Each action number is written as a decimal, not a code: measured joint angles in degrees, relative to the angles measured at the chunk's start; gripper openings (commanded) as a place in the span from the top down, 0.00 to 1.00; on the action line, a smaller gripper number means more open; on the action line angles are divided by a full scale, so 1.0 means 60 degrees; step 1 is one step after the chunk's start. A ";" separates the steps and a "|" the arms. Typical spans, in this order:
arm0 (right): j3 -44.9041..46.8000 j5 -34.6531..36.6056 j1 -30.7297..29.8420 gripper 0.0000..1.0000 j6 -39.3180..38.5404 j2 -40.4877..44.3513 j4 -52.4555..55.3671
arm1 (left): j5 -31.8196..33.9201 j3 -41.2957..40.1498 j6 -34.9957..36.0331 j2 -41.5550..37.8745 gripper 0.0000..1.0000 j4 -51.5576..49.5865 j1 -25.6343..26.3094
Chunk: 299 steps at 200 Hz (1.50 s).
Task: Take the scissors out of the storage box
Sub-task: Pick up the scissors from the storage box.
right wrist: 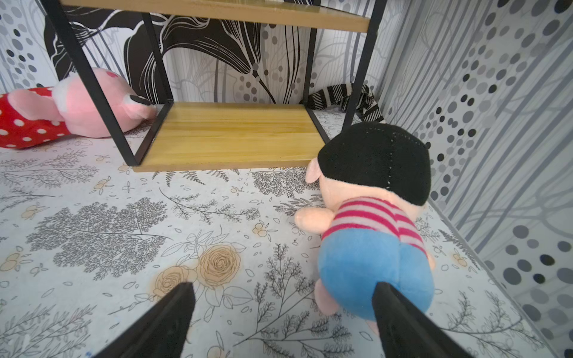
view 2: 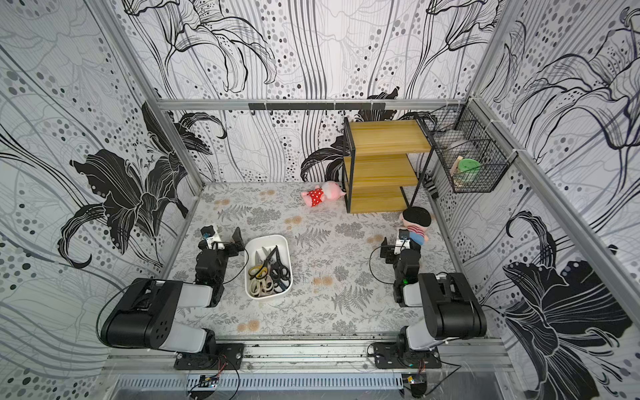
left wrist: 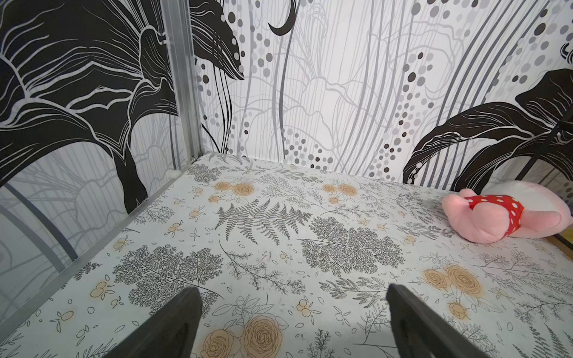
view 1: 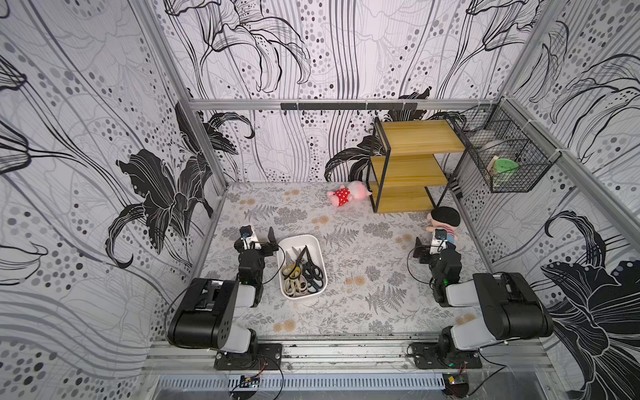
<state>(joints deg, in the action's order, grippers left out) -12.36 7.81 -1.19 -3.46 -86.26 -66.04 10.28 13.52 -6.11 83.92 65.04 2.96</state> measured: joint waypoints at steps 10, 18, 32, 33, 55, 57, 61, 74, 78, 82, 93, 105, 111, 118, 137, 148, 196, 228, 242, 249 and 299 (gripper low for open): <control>0.0000 -0.0018 0.0000 0.05 0.0000 0.0000 0.0000 | 0.0000 0.0000 0.0000 0.0000 0.02 0.0015 0.0000; 0.0000 -0.0022 0.0000 0.05 0.0000 0.0000 -0.0004 | 0.0000 -0.0004 0.0000 0.0000 0.02 0.0015 0.0000; 0.0000 -0.0022 0.0000 0.05 0.0000 0.0000 0.0000 | 0.0000 -0.0007 0.0000 0.0000 0.02 0.0018 0.0000; 0.0000 -0.0022 0.0000 0.05 0.0000 0.0000 0.0000 | 0.0000 -0.0011 0.0000 0.0000 0.02 0.0022 0.0000; 0.0000 -0.0022 0.0000 0.05 0.0000 0.0000 0.0000 | -0.0004 -0.0029 0.0000 0.0000 0.02 0.0029 0.0000; 0.0000 -0.0022 0.0000 0.05 0.0000 0.0000 0.0000 | -0.0004 -0.0029 0.0000 0.0000 0.02 0.0029 0.0000; 0.0000 -0.0022 0.0000 0.05 0.0000 0.0000 0.0000 | -0.0004 -0.0029 0.0000 0.0000 0.02 0.0029 0.0000; 0.0000 -0.0022 0.0000 0.05 0.0000 0.0000 -0.0004 | -0.0004 -0.0029 0.0000 0.0000 0.02 0.0044 0.0000; 0.0000 -0.0022 0.0000 0.05 0.0000 0.0000 -0.0004 | -0.0004 -0.0029 0.0000 0.0000 0.02 0.0047 0.0000; 0.0000 -0.0022 0.0000 0.05 0.0000 0.0000 0.0000 | -0.0004 -0.0029 0.0000 0.0000 0.02 0.0055 0.0000; 0.0000 -0.0022 0.0000 0.05 0.0000 0.0000 -0.0004 | -0.0004 -0.0029 0.0000 0.0000 0.02 0.0076 0.0000; 0.0000 -0.0025 0.0000 0.05 0.0000 0.0000 0.0000 | -0.0004 -0.0029 0.0000 0.0000 0.02 0.0106 0.0000; 0.0000 -0.0022 0.0000 0.05 0.0000 0.0000 0.0000 | -0.0004 -0.0029 0.0000 0.0000 0.02 0.0113 0.0000; 0.0000 -0.0025 0.0000 0.05 0.0000 0.0000 0.0000 | -0.0004 -0.0029 0.0000 0.0000 0.02 0.0127 0.0000; 0.0000 -0.0058 0.0007 0.05 0.0011 0.0000 0.0000 | -0.0007 -0.0029 0.0000 0.0000 0.02 0.0149 0.0000; 0.0000 -0.0069 0.0018 0.05 0.0040 0.0000 0.0000 | -0.0011 -0.0029 0.0000 0.0000 0.02 0.0149 0.0000; -0.0171 -0.0135 0.0044 0.04 0.0109 0.0193 0.0488 | 0.0080 -0.0029 0.0000 -0.0015 0.02 0.0142 0.0051; -0.1060 -0.0066 0.0044 0.05 0.0193 0.1566 0.2412 | 0.0539 0.0659 -0.0033 -0.0525 0.02 -0.1628 0.0368; -0.1774 0.0142 0.0047 0.05 0.0605 0.2269 0.3741 | 0.0619 0.1749 -0.0328 -0.0579 0.02 -0.3184 0.0452; -0.2244 0.0240 0.0044 0.05 0.0878 0.2514 0.4499 | 0.0699 0.2379 -0.0401 -0.0557 0.02 -0.3963 0.0532; -0.5967 0.0634 -0.0364 0.05 0.3661 0.3049 1.0371 | 0.0947 0.4477 -0.1625 -0.0765 0.02 -0.7836 0.1322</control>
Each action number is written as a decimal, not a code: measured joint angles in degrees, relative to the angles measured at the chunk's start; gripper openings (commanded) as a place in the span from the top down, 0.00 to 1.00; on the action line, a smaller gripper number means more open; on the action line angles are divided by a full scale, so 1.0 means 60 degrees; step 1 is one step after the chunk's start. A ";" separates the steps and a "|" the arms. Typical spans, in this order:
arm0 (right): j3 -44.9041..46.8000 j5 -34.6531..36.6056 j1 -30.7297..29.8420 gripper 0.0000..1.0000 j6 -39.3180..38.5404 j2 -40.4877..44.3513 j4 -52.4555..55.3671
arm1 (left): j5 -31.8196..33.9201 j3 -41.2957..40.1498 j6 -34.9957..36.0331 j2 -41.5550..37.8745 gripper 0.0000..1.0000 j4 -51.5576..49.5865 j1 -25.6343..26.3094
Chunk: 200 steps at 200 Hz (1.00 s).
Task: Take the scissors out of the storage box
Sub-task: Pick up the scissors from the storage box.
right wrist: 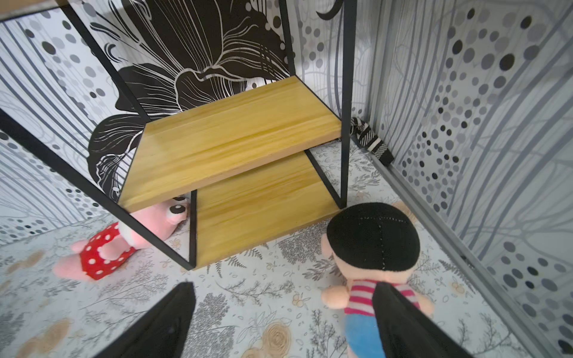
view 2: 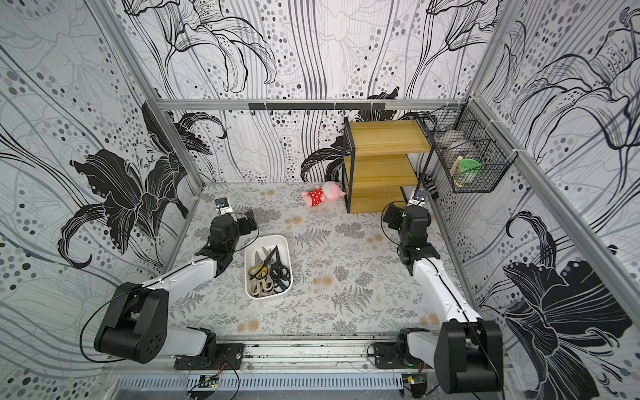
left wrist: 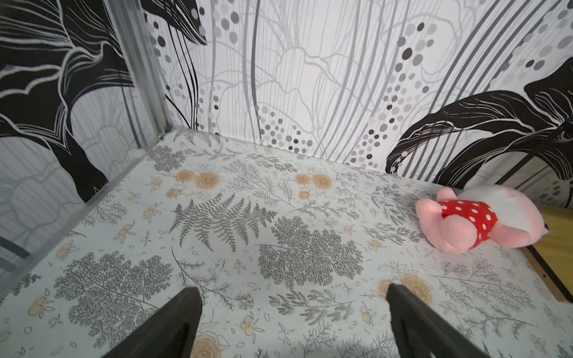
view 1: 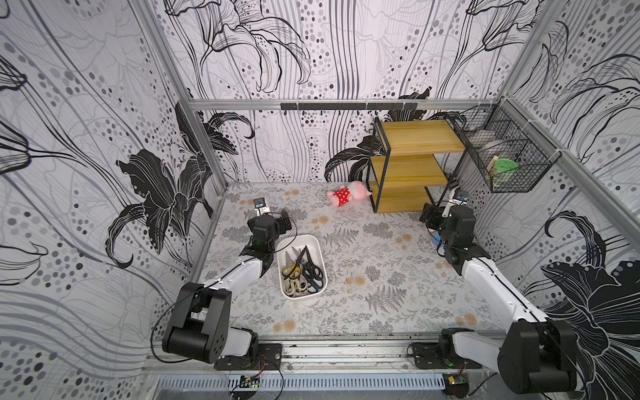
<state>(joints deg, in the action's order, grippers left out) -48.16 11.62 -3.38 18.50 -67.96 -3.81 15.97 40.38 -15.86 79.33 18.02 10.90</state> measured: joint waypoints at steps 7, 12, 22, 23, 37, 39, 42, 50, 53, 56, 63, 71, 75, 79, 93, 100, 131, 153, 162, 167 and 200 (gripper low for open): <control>-0.0313 -0.0044 0.0004 0.05 0.0401 0.0000 0.0696 | -0.0011 0.0087 -0.0266 -0.0113 0.02 -0.0441 0.0000; -0.0484 -0.0109 0.0004 0.05 0.0659 -0.0004 0.1115 | -0.0007 0.0157 -0.0463 -0.0197 0.02 -0.0736 0.0000; -0.0670 -0.0368 0.0004 0.05 0.1096 0.0004 0.1701 | -0.0018 0.0379 -0.0849 -0.0357 0.02 -0.1472 0.0000; -0.0678 -0.0390 0.0004 0.04 0.1118 0.0004 0.1730 | -0.0018 0.0401 -0.0860 -0.0364 0.02 -0.1519 0.0000; -0.0663 -0.0980 0.0004 0.01 0.1596 0.0033 0.2124 | -0.0106 0.0947 -0.1435 -0.0477 0.02 -0.2597 -0.0007; -0.0652 -0.1075 0.0004 0.04 0.1683 0.0036 0.2171 | -0.0117 0.1020 -0.1501 -0.0484 0.02 -0.2703 -0.0007; -0.0645 -0.1198 0.0004 0.06 0.1741 0.0036 0.2233 | -0.0157 0.1166 -0.1596 -0.0484 0.02 -0.2940 -0.0007; -0.0641 -0.1541 0.0000 0.12 0.1993 0.0033 0.2419 | -0.0284 0.1581 -0.1963 -0.0492 0.02 -0.3552 0.0007; -0.0641 -0.1657 0.0000 0.14 0.2007 0.0022 0.2492 | -0.0321 0.1723 -0.2091 -0.0499 0.02 -0.3756 0.0022; -0.0652 -0.1810 0.0000 0.15 0.2167 0.0015 0.2579 | -0.0350 0.1854 -0.2182 -0.0503 0.02 -0.3956 0.0040; -0.0725 -0.2073 -0.0007 0.19 0.2302 -0.0040 0.2809 | -0.0444 0.2138 -0.2550 -0.0532 0.02 -0.4433 0.0109; -0.0911 -0.2401 -0.0051 0.22 0.2361 -0.0219 0.3133 | -0.0517 0.2357 -0.2798 -0.0583 0.02 -0.4874 0.0211; -0.1016 -0.2503 -0.0091 0.23 0.2404 -0.0321 0.3275 | -0.0535 0.2448 -0.2980 -0.0612 0.02 -0.5136 0.0291; -0.1162 -0.2641 -0.0157 0.24 0.2390 -0.0463 0.3432 | -0.0576 0.2510 -0.3191 -0.0645 0.02 -0.5351 0.0361; -0.1614 -0.2867 -0.0550 0.29 0.2412 -0.0925 0.3887 | -0.0703 0.2572 -0.3785 -0.0758 0.02 -0.6091 0.0597; -0.1756 -0.2969 -0.0827 0.33 0.2408 -0.1093 0.4051 | -0.0794 0.2554 -0.4062 -0.0801 0.02 -0.6426 0.0688; -0.1858 -0.3228 -0.2524 0.47 0.2503 -0.1235 0.4564 | -0.1133 0.2106 -0.4743 -0.1107 0.02 -0.7275 0.0809; -0.2200 -0.3333 -0.3821 0.52 0.2721 -0.1344 0.4991 | -0.1177 0.1912 -0.4845 -0.1140 0.03 -0.7690 0.0801; -0.2539 -0.3330 -0.4266 0.54 0.2823 -0.1515 0.5166 | -0.1242 0.1891 -0.4841 -0.1096 0.03 -0.7752 0.0801; -0.2794 -0.3308 -0.4521 0.56 0.2849 -0.1665 0.5271 | -0.1300 0.1891 -0.4834 -0.1056 0.03 -0.7770 0.0801; -0.4528 -0.2849 -0.6448 0.61 0.3115 -0.3096 0.5523 | -0.1825 0.1734 -0.4510 -0.0601 0.03 -0.7457 0.0736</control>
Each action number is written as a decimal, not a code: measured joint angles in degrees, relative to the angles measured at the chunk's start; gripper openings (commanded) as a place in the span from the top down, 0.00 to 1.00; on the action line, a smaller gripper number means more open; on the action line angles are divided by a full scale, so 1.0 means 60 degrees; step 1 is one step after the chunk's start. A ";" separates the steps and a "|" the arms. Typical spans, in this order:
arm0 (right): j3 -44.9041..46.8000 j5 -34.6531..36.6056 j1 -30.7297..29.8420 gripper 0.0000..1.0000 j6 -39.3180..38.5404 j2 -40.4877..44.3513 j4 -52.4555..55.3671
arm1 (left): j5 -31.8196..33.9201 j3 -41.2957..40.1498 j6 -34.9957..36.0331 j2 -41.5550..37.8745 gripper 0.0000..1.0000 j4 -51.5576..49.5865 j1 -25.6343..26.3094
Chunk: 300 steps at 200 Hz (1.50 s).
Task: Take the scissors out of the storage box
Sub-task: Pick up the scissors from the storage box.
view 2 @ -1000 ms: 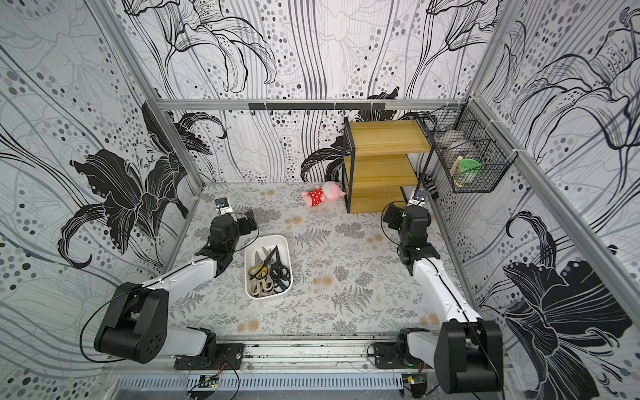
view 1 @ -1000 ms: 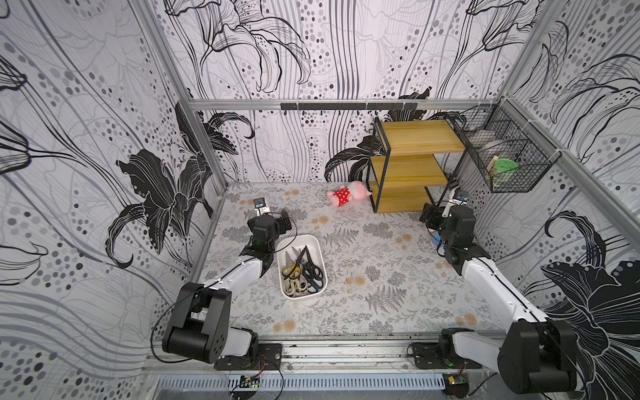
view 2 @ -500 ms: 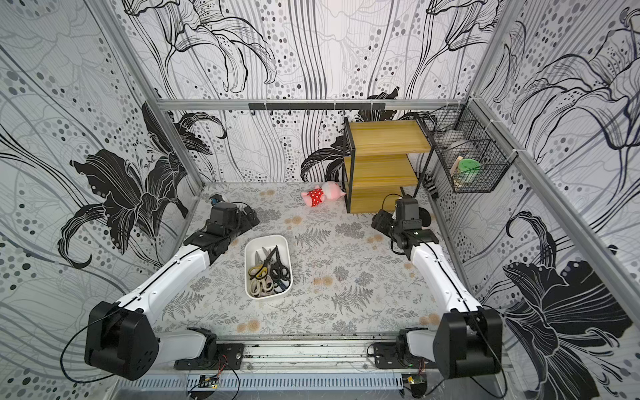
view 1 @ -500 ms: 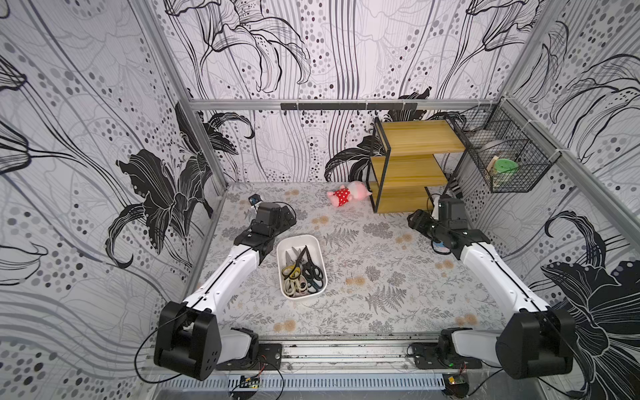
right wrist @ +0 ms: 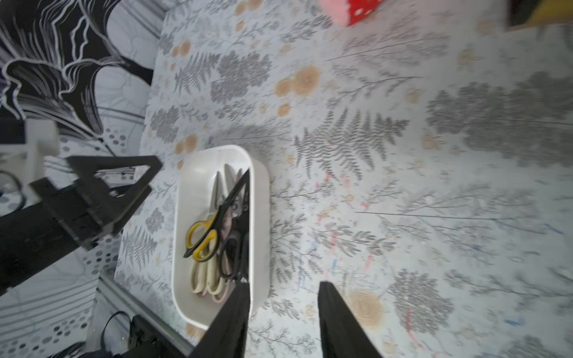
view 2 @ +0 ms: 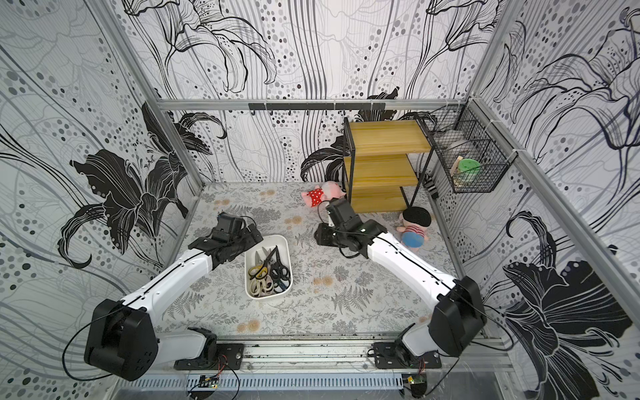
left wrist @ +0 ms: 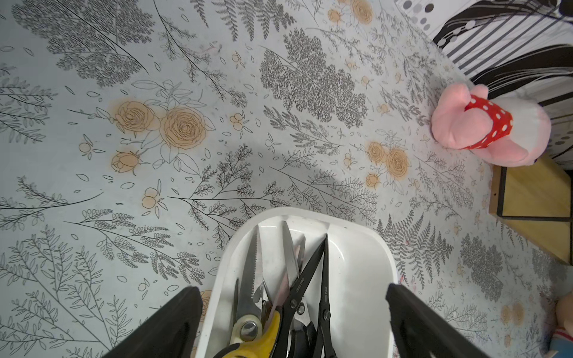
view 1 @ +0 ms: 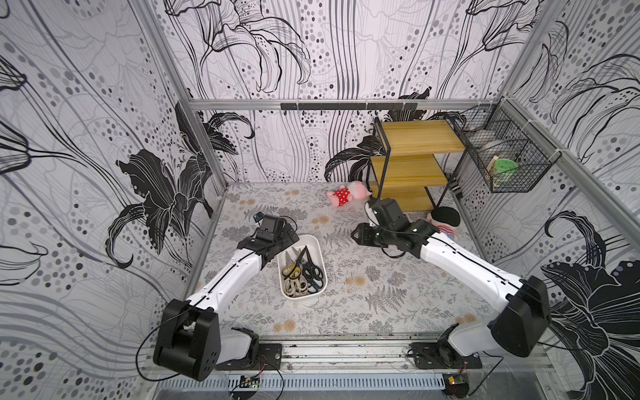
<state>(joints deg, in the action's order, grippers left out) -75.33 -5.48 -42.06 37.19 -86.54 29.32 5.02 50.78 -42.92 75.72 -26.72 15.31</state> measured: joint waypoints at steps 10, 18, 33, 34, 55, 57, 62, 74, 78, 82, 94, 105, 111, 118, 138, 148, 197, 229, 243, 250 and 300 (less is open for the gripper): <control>-0.0492 0.0120 -0.0565 0.63 0.0120 -0.0557 0.0047 | -0.0237 -0.0160 0.0084 0.0109 0.03 0.0157 -0.0076; -0.0907 0.0164 -0.0962 0.65 0.0197 -0.1082 0.0084 | -0.0444 -0.0353 0.0120 0.0171 0.03 0.0277 -0.0240; -0.1942 0.0211 -0.1657 0.65 0.0255 -0.2342 0.0313 | -0.0823 -0.0801 0.0131 0.0135 0.03 0.0415 -0.0667; -0.1993 0.0215 -0.1683 0.65 0.0259 -0.2397 0.0328 | -0.0849 -0.0849 0.0131 0.0120 0.03 0.0433 -0.0714; -0.3333 0.0273 -0.2291 0.65 0.0262 -0.3945 0.0721 | -0.1195 -0.1530 0.0138 -0.0317 0.03 0.0477 -0.1260; -0.3432 0.0270 -0.2328 0.65 0.0262 -0.4058 0.0736 | -0.1198 -0.1570 0.0142 -0.0357 0.03 0.0477 -0.1293; -0.3657 0.0255 -0.2412 0.65 0.0259 -0.4335 0.0805 | -0.1239 -0.1705 0.0157 -0.0525 0.03 0.0466 -0.1428; -0.4033 0.0208 -0.2521 0.66 0.0262 -0.4805 0.0907 | -0.1293 -0.1938 0.0168 -0.0903 0.03 0.0466 -0.1767; -0.4138 0.0200 -0.2535 0.66 0.0266 -0.4936 0.0973 | -0.1351 -0.1996 0.0168 -0.1009 0.03 0.0466 -0.1861; -0.4248 0.0197 -0.2543 0.67 0.0270 -0.5056 0.1053 | -0.1395 -0.2069 0.0164 -0.1133 0.03 0.0488 -0.2004; -0.4477 0.0197 -0.2532 0.69 0.0277 -0.5308 0.1191 | -0.1508 -0.2277 0.0157 -0.1406 0.03 0.0554 -0.2375; -0.4579 0.0204 -0.2514 0.70 0.0328 -0.5439 0.1268 | -0.1559 -0.2495 0.0153 -0.1614 0.03 0.0627 -0.2623; -0.4590 0.0204 -0.2503 0.70 0.0368 -0.5464 0.1326 | -0.1563 -0.2594 0.0146 -0.1701 0.03 0.0637 -0.2699; -0.4590 0.0204 -0.2492 0.70 0.0390 -0.5464 0.1388 | -0.1581 -0.2674 0.0127 -0.1770 0.03 0.0630 -0.2736; -0.4590 0.0164 -0.2484 0.70 0.0415 -0.5468 0.1541 | -0.1694 -0.2769 0.0033 -0.1949 0.03 0.0608 -0.2750; -0.4590 0.0091 -0.2488 0.70 0.0415 -0.5479 0.1625 | -0.1730 -0.2809 -0.0025 -0.2116 0.03 0.0627 -0.2750; -0.4408 -0.0171 -0.2528 0.69 0.0455 -0.5533 0.1756 | -0.1727 -0.2827 -0.0095 -0.2743 0.03 0.0499 -0.2750; -0.4371 -0.0317 -0.2590 0.69 0.0455 -0.5719 0.1708 | -0.1698 -0.2871 -0.0091 -0.3104 0.03 0.0368 -0.2750; -0.4371 -0.0386 -0.2623 0.69 0.0455 -0.5883 0.1676 | -0.1679 -0.2871 -0.0084 -0.3198 0.03 0.0270 -0.2750; -0.4379 -0.0393 -0.2641 0.69 0.0455 -0.5996 0.1672 | -0.1672 -0.2871 -0.0073 -0.3217 0.03 0.0208 -0.2765; -0.4404 -0.0521 -0.2772 0.74 0.0605 -0.6499 0.1526 | -0.1654 -0.2871 0.0120 -0.3217 0.03 -0.0131 -0.2812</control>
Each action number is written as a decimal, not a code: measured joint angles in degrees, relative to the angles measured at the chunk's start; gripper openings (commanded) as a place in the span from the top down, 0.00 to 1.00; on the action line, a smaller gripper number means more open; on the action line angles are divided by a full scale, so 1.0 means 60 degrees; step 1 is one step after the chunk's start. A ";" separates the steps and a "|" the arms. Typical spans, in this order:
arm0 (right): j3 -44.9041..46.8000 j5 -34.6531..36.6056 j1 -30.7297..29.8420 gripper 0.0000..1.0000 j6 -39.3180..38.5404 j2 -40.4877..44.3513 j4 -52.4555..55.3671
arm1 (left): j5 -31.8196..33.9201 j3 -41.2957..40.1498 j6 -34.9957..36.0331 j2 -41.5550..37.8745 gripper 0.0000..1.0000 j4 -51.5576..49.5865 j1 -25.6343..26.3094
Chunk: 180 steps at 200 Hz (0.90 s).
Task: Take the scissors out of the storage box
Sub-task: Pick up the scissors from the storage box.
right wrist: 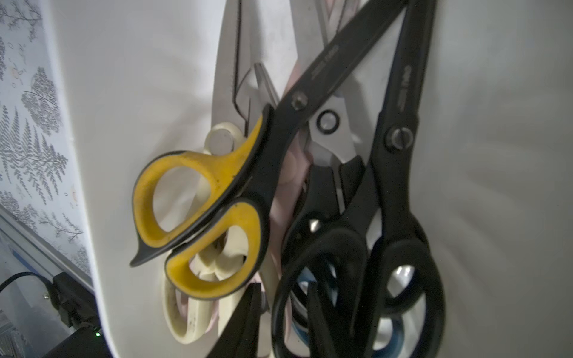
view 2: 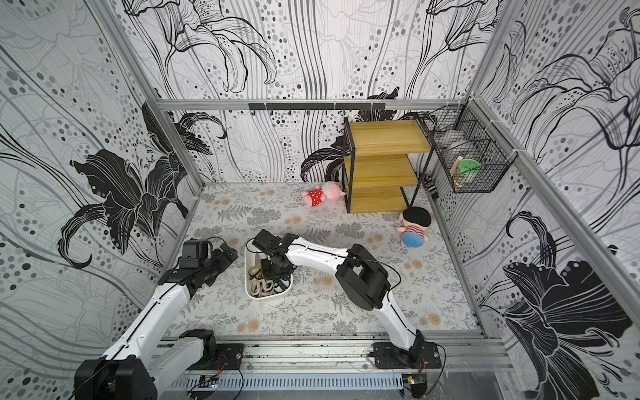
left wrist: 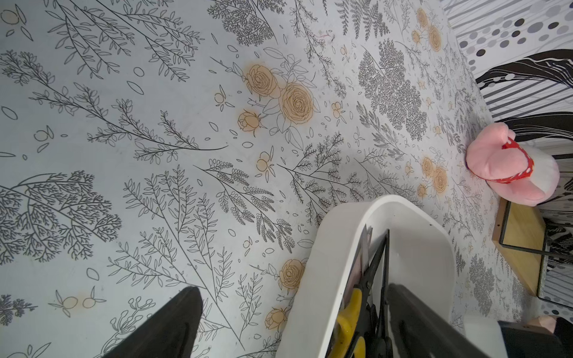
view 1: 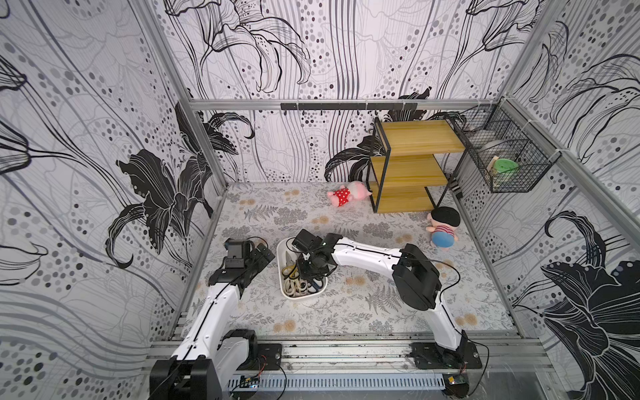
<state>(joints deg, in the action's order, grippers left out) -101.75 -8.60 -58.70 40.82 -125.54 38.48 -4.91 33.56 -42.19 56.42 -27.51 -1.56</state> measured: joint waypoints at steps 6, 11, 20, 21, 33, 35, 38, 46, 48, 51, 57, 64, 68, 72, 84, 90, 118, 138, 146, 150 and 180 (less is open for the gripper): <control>0.0000 -0.0004 0.0000 0.76 0.0033 0.0004 -0.0004 | 0.0000 0.0000 0.0018 0.0000 0.03 -0.0007 -0.0004; 0.0000 -0.0004 0.0000 0.78 0.0076 0.0004 -0.0007 | 0.0000 0.0000 0.0047 0.0000 0.03 -0.0011 -0.0004; 0.0000 0.0000 0.0000 0.79 0.0084 0.0000 -0.0029 | -0.0004 0.0000 0.0091 0.0000 0.03 -0.0015 -0.0007; 0.0000 0.0000 0.0000 0.79 0.0095 0.0000 -0.0033 | -0.0004 0.0000 0.0095 0.0004 0.03 -0.0015 -0.0007; 0.0000 0.0000 0.0000 0.82 0.0117 0.0000 -0.0040 | -0.0004 0.0000 0.0138 0.0004 0.03 -0.0025 -0.0018; 0.0000 0.0000 0.0000 0.82 0.0117 0.0004 -0.0047 | -0.0004 0.0000 0.0149 0.0004 0.03 -0.0029 -0.0018; 0.0000 0.0000 0.0000 0.82 0.0146 0.0004 -0.0058 | -0.0004 0.0000 0.0153 0.0004 0.03 -0.0033 -0.0018; 0.0000 0.0004 -0.0004 0.82 0.0168 0.0004 -0.0069 | -0.0007 0.0000 0.0164 0.0004 0.03 -0.0040 -0.0018; 0.0000 0.0004 -0.0004 0.82 0.0168 0.0004 -0.0069 | -0.0007 0.0000 0.0171 0.0004 0.03 -0.0040 -0.0018; 0.0000 0.0004 -0.0011 0.82 0.0175 0.0000 -0.0069 | -0.0007 0.0000 0.0175 0.0007 0.03 -0.0044 -0.0018; 0.0000 0.0007 -0.0011 0.82 0.0204 0.0004 -0.0069 | -0.0007 0.0000 0.0189 0.0011 0.03 -0.0044 -0.0018; 0.0000 0.0015 -0.0011 0.81 0.0222 0.0004 -0.0069 | -0.0007 0.0000 0.0204 0.0015 0.03 -0.0044 -0.0018; 0.0000 0.0026 -0.0011 0.80 0.0240 0.0004 -0.0069 | -0.0007 0.0000 0.0222 0.0022 0.03 -0.0044 -0.0018; 0.0000 0.0036 -0.0011 0.79 0.0240 0.0004 -0.0069 | -0.0007 0.0000 0.0233 0.0022 0.03 -0.0047 -0.0018; 0.0000 0.0055 -0.0011 0.76 0.0273 0.0004 -0.0062 | -0.0007 0.0000 0.0291 0.0033 0.03 -0.0047 -0.0018; 0.0000 0.0080 -0.0011 0.74 0.0299 0.0004 -0.0062 | -0.0007 0.0000 0.0306 0.0040 0.03 -0.0047 -0.0022; 0.0000 0.0157 -0.0011 0.69 0.0310 0.0004 -0.0058 | -0.0007 0.0000 0.0350 0.0051 0.03 -0.0051 -0.0029; -0.0004 0.0182 -0.0011 0.69 0.0310 0.0004 -0.0058 | -0.0007 0.0004 0.0364 0.0047 0.03 -0.0058 -0.0029; -0.0004 0.0186 -0.0011 0.70 0.0310 0.0004 -0.0058 | -0.0007 0.0004 0.0364 0.0047 0.03 -0.0062 -0.0029; -0.0004 0.0189 -0.0011 0.71 0.0310 0.0004 -0.0058 | -0.0007 0.0000 0.0364 0.0047 0.03 -0.0066 -0.0029; -0.0036 0.0226 -0.0011 0.71 0.0310 0.0004 -0.0047 | -0.0007 0.0000 0.0372 0.0051 0.03 -0.0069 -0.0029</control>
<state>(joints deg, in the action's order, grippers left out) -101.97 -7.25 -58.76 42.68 -125.51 38.20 -4.95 33.56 -39.97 56.73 -27.92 -1.74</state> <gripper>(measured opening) 0.286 0.974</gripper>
